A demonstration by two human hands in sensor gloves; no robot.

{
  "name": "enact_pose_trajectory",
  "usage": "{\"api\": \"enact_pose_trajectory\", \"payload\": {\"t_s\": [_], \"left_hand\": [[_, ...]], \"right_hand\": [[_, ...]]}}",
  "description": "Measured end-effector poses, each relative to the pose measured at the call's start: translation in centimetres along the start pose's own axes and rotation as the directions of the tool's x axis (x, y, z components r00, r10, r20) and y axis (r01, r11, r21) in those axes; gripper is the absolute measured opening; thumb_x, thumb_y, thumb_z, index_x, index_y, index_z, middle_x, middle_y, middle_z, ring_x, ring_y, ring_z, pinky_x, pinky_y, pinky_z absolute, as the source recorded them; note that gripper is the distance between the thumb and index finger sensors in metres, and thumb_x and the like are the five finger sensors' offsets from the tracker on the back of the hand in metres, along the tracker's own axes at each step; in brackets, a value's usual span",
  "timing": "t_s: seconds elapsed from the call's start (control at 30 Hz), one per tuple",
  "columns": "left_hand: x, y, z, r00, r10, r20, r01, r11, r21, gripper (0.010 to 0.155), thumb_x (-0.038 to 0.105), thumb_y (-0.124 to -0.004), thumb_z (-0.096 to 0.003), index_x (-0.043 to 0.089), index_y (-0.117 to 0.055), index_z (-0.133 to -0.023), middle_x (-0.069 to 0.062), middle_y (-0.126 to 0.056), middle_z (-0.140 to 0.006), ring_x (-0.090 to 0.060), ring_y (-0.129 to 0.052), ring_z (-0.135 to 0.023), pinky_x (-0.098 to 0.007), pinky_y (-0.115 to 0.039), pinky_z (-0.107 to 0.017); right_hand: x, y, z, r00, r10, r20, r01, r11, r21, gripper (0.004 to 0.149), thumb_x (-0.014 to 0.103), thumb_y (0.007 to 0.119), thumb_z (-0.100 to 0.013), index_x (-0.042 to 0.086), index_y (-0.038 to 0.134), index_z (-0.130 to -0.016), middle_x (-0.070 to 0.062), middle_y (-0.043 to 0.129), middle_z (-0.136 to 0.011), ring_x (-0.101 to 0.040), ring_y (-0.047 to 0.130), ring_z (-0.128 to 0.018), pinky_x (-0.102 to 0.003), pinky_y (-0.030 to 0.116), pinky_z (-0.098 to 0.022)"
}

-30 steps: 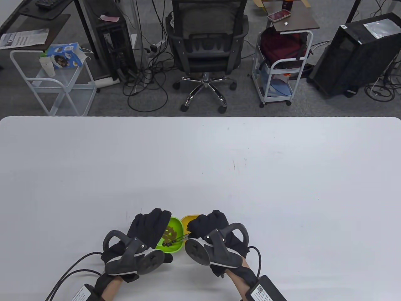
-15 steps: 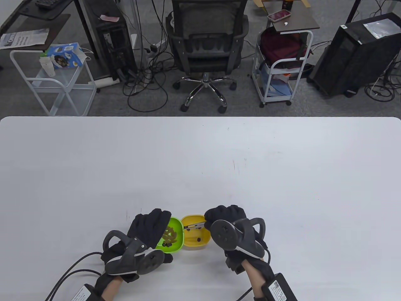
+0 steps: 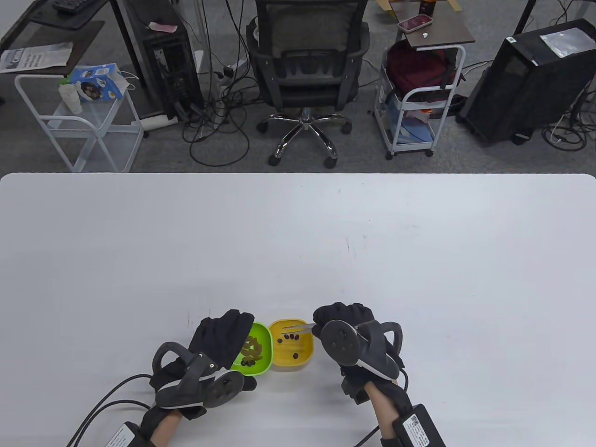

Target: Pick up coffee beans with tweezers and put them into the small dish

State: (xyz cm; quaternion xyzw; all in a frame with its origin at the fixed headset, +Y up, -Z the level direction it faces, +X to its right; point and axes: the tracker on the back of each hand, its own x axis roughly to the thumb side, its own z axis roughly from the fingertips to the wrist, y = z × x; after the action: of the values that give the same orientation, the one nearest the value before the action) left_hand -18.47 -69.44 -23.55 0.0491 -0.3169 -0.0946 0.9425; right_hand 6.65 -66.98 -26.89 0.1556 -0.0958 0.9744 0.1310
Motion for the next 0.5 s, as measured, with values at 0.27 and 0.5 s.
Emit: {"api": "enact_pose_trajectory", "payload": {"t_s": [0.27,0.5], "left_hand": [[0.0,0.0,0.0,1.000,-0.001,0.000,0.001,1.000,0.000,0.115,0.072,-0.072,-0.0335,-0.003,-0.048,-0.118,-0.034,-0.065,-0.116,-0.042,-0.090,-0.093,-0.066,-0.074,-0.072],[0.0,0.0,0.0,1.000,-0.002,-0.001,0.002,1.000,-0.001,0.116,0.072,-0.072,-0.0334,-0.003,-0.048,-0.118,-0.034,-0.065,-0.116,-0.043,-0.090,-0.093,-0.066,-0.074,-0.072]], "right_hand": [[1.9,-0.5,0.6,0.996,0.031,0.089,-0.025,0.998,-0.065,0.044,0.038,0.068,-0.042,0.021,0.077,-0.082,0.003,0.088,-0.063,-0.018,0.092,-0.044,-0.058,0.071,-0.069],[4.1,0.5,0.8,0.983,0.063,0.172,-0.058,0.998,-0.035,0.044,0.039,0.068,-0.042,0.022,0.078,-0.081,0.004,0.088,-0.063,-0.017,0.092,-0.044,-0.058,0.072,-0.068]]}}
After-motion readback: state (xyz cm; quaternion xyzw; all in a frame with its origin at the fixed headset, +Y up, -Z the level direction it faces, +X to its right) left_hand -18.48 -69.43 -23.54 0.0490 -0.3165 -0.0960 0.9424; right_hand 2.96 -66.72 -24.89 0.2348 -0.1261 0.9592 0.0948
